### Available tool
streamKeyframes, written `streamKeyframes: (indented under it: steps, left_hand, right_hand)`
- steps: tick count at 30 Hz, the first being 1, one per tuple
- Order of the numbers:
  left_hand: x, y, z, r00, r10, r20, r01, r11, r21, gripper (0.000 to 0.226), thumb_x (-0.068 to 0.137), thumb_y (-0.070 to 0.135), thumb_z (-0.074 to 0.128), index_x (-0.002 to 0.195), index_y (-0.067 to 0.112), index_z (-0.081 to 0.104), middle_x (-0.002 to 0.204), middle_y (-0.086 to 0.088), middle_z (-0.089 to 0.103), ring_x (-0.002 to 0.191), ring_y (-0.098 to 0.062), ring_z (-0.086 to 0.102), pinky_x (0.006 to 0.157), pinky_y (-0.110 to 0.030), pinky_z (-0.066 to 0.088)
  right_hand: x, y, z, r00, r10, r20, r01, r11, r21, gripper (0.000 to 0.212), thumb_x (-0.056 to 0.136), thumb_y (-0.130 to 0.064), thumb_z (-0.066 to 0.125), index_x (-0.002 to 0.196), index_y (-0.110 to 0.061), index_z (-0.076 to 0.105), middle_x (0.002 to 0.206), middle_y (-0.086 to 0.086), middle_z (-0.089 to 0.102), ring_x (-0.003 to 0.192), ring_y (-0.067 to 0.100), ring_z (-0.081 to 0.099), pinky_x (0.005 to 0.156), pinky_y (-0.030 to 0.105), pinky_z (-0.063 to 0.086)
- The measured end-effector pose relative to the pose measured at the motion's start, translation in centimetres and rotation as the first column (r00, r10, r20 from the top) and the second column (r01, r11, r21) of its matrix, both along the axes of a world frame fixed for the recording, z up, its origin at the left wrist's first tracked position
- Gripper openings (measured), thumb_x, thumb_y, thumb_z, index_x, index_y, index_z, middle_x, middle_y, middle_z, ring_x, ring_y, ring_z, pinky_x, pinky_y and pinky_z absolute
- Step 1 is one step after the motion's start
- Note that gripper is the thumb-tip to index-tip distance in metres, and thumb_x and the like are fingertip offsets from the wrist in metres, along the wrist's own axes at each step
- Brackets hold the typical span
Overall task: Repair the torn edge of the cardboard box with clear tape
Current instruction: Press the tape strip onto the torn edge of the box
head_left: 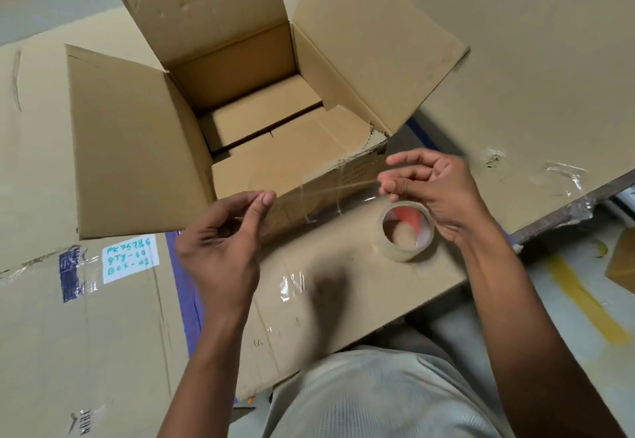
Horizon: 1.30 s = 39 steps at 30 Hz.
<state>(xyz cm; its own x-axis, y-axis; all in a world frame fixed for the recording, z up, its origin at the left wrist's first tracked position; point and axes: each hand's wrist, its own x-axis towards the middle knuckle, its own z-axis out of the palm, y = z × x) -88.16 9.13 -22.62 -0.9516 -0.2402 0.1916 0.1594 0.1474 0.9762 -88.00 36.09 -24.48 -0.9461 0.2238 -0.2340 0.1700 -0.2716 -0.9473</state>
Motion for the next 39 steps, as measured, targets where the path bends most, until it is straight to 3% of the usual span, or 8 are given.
streamKeyframes:
  steps: [6, 14, 17, 24, 26, 30, 34, 39]
  left_hand:
    - [-2.5, 3.7, -5.3, 0.971, 0.147, 0.188, -0.195, 0.944, 0.267, 0.008, 0.083, 0.012, 0.085, 0.088, 0.009, 0.08, 0.081, -0.008, 0.077, 0.058, -0.013, 0.066, 0.048, -0.026, 0.042]
    - [-3.9, 5.4, -7.2, 0.95, 0.281, 0.134, -0.301, 0.939, 0.168, 0.012, 0.081, 0.017, 0.088, 0.09, 0.01, 0.083, 0.086, -0.008, 0.079, 0.068, -0.038, 0.066, 0.068, -0.056, 0.056]
    - [-4.1, 5.6, -7.0, 0.944, 0.315, 0.102, -0.322, 0.945, 0.059, 0.012, 0.082, 0.02, 0.088, 0.09, 0.013, 0.084, 0.082, -0.002, 0.077, 0.065, -0.042, 0.068, 0.062, -0.053, 0.059]
    - [-4.3, 5.7, -7.5, 0.944, 0.329, -0.041, -0.33, 0.922, -0.201, 0.01, 0.085, 0.022, 0.086, 0.092, 0.015, 0.082, 0.079, 0.001, 0.071, 0.066, -0.01, 0.062, 0.062, -0.027, 0.054]
    - [-4.2, 5.5, -7.5, 0.945, 0.316, -0.083, -0.326, 0.907, -0.265, 0.01, 0.086, 0.02, 0.084, 0.093, 0.014, 0.081, 0.08, 0.002, 0.07, 0.067, -0.003, 0.06, 0.062, -0.015, 0.049]
    - [-4.0, 5.1, -7.7, 0.93, 0.365, -0.041, -0.364, 0.902, -0.232, 0.006, 0.087, 0.02, 0.084, 0.09, 0.016, 0.08, 0.079, 0.005, 0.068, 0.066, -0.003, 0.06, 0.059, -0.022, 0.05]
    - [-4.0, 5.0, -7.6, 0.932, 0.362, 0.002, -0.353, 0.909, -0.222, 0.006, 0.088, 0.024, 0.083, 0.09, 0.023, 0.078, 0.079, 0.007, 0.069, 0.065, -0.008, 0.06, 0.06, -0.028, 0.053]
    - [-3.8, 5.1, -7.6, 0.931, 0.365, 0.016, -0.356, 0.916, -0.186, 0.008, 0.088, 0.024, 0.083, 0.089, 0.028, 0.076, 0.08, 0.008, 0.07, 0.066, -0.013, 0.061, 0.061, -0.039, 0.055]
  right_hand:
    - [-4.4, 1.9, 0.5, 0.997, -0.042, -0.067, 0.055, 0.975, 0.215, 0.027, 0.078, 0.008, 0.081, 0.096, -0.011, 0.074, 0.087, 0.011, 0.079, 0.073, 0.023, 0.076, 0.064, 0.026, 0.06]
    - [-7.9, 2.2, -1.6, 0.997, -0.069, -0.045, 0.082, 0.898, 0.432, 0.033, 0.077, 0.004, 0.083, 0.095, -0.022, 0.075, 0.081, 0.0, 0.079, 0.071, 0.019, 0.078, 0.063, 0.033, 0.061]
    - [-8.1, 2.1, -2.0, 0.995, -0.095, -0.032, 0.099, 0.875, 0.475, 0.028, 0.077, 0.003, 0.084, 0.092, -0.019, 0.077, 0.081, 0.001, 0.079, 0.071, 0.017, 0.078, 0.064, 0.035, 0.063]
    - [-8.5, 1.6, -2.5, 0.989, -0.119, -0.092, 0.149, 0.845, 0.514, 0.03, 0.082, 0.005, 0.078, 0.091, -0.023, 0.077, 0.082, -0.001, 0.079, 0.07, 0.015, 0.078, 0.065, 0.035, 0.064]
    - [-8.6, 1.8, -2.8, 0.983, -0.134, -0.125, 0.182, 0.791, 0.584, 0.03, 0.082, 0.004, 0.077, 0.094, -0.024, 0.078, 0.085, -0.006, 0.079, 0.074, 0.01, 0.076, 0.069, 0.034, 0.064]
    - [-8.6, 3.3, -2.0, 0.942, -0.202, -0.268, 0.335, 0.61, 0.718, 0.025, 0.082, -0.004, 0.072, 0.094, -0.023, 0.08, 0.086, -0.009, 0.078, 0.079, 0.009, 0.076, 0.076, 0.039, 0.063]
    - [-7.8, 3.5, -1.0, 0.971, -0.159, -0.179, 0.239, 0.648, 0.723, 0.01, 0.089, -0.025, 0.077, 0.099, -0.027, 0.077, 0.087, -0.01, 0.078, 0.069, 0.008, 0.075, 0.077, 0.041, 0.062]
    - [-6.1, 1.2, -1.1, 0.999, 0.033, 0.01, -0.03, 0.701, 0.713, 0.04, 0.081, -0.044, 0.083, 0.117, -0.031, 0.071, 0.106, -0.019, 0.072, 0.078, -0.009, 0.068, 0.077, 0.02, 0.057]
